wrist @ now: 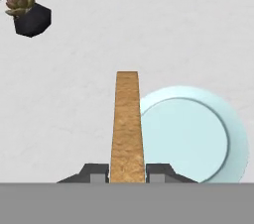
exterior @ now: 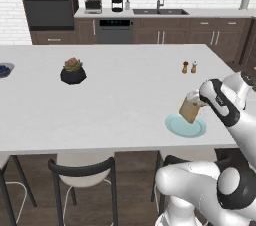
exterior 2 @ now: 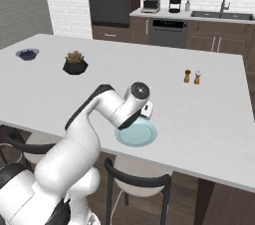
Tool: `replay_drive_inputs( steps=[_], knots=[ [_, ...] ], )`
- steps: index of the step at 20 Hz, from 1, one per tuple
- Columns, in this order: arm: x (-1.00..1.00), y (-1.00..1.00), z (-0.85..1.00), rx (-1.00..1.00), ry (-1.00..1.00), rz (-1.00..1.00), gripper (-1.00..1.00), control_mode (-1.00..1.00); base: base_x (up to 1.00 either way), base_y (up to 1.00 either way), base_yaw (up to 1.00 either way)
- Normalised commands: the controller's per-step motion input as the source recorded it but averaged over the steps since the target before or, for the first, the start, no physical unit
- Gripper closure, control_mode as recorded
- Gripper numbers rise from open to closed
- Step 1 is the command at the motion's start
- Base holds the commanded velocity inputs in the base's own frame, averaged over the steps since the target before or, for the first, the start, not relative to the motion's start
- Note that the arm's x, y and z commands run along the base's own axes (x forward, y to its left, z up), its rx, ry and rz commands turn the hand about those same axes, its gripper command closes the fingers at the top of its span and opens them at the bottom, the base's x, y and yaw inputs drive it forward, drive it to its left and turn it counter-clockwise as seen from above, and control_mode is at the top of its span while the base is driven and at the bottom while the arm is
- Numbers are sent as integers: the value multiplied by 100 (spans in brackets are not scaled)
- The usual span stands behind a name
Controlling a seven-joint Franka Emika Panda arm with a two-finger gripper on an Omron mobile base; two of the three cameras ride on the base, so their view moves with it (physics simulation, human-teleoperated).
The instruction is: Start the toaster. Once the lever pops up, take the bread to the plate on the dining counter.
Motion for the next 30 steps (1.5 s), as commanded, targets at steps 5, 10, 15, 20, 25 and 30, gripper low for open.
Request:
replay_drive_inputs(
  steps=[5,10,15,20,25,30],
  knots=[
    [22,-11,-50,1,-4,5,100,-100,0,0,0],
    [3,7,-74,-7,-14,3,100,-100,0,0,0],
    [10,25,-63,-11,-10,1,100,-100,0,0,0],
    [5,13,-37,-8,0,4,100,-100,0,0,0],
    [7,1,-21,-6,0,6,100,-100,0,0,0],
    [0,0,-35,-5,0,8,100,-100,0,0,0]
  ],
)
